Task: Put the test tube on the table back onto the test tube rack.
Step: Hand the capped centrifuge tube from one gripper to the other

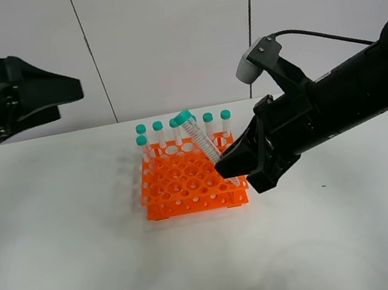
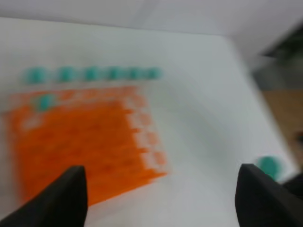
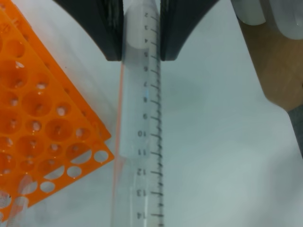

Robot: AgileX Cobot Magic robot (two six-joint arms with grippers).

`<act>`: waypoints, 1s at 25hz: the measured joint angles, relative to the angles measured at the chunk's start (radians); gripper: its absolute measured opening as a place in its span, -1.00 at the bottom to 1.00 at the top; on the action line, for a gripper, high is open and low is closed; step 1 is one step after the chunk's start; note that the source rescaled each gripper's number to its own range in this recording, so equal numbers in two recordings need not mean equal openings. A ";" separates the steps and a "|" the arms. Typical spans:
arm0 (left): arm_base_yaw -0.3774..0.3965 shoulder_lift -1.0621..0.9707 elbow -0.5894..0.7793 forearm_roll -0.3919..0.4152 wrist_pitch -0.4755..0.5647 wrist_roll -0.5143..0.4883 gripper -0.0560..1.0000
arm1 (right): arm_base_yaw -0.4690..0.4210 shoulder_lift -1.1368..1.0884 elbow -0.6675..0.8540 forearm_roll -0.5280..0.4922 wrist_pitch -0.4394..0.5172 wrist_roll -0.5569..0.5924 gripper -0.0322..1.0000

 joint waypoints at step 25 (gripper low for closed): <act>-0.335 0.330 0.000 -0.584 -0.037 0.423 0.85 | 0.000 0.000 0.000 0.001 -0.002 0.001 -0.90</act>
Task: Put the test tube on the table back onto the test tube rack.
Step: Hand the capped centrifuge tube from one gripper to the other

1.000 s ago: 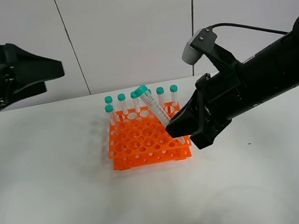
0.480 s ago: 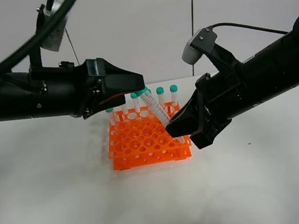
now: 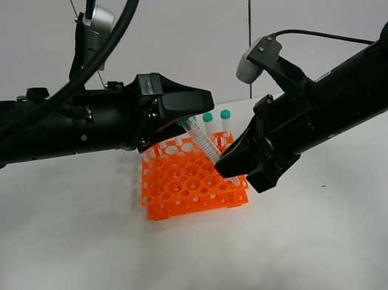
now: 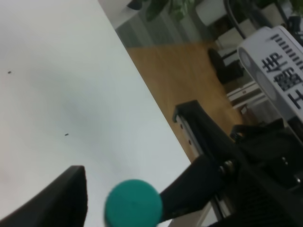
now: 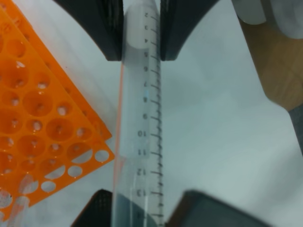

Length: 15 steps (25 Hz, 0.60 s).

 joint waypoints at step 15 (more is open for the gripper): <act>0.000 0.000 0.000 -0.003 0.007 0.007 0.71 | 0.000 0.000 0.000 -0.007 0.000 0.067 -0.90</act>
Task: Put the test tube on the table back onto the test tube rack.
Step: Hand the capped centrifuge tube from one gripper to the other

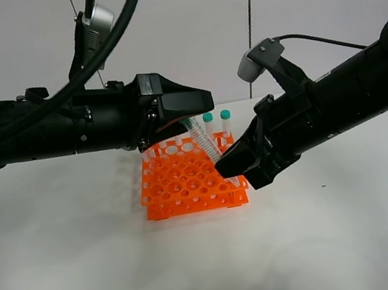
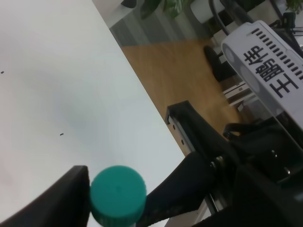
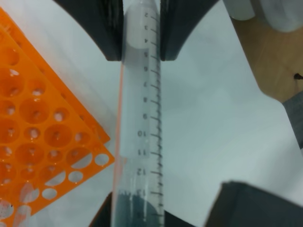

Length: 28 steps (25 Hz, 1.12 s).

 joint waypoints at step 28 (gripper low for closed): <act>0.000 0.002 0.001 0.027 -0.010 -0.025 -0.88 | 0.000 0.000 0.000 -0.009 0.020 -0.012 -0.90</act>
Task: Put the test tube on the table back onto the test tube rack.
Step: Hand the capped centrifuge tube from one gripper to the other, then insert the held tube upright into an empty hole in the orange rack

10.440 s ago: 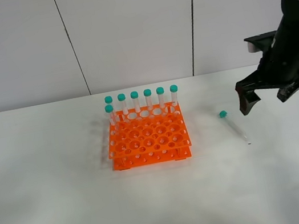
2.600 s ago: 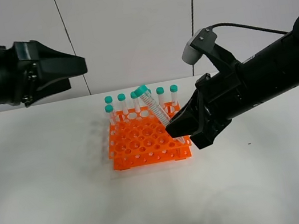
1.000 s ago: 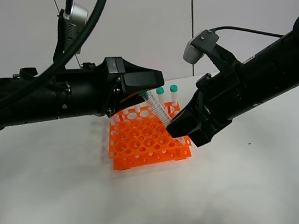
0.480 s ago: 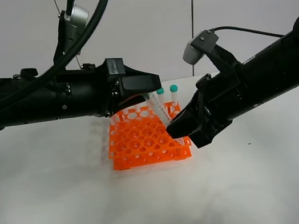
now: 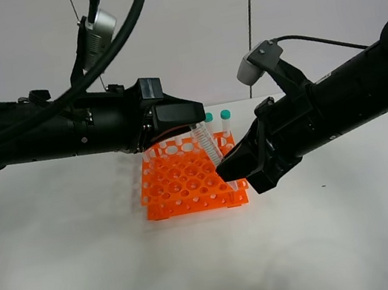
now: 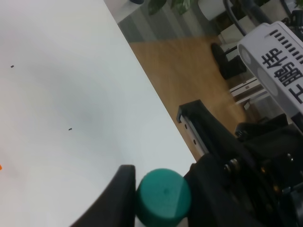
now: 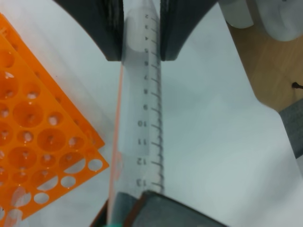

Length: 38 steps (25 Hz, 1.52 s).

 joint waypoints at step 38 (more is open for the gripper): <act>0.000 0.000 0.000 0.000 0.018 -0.004 -0.88 | -0.152 0.033 -0.363 -0.910 0.407 1.011 1.00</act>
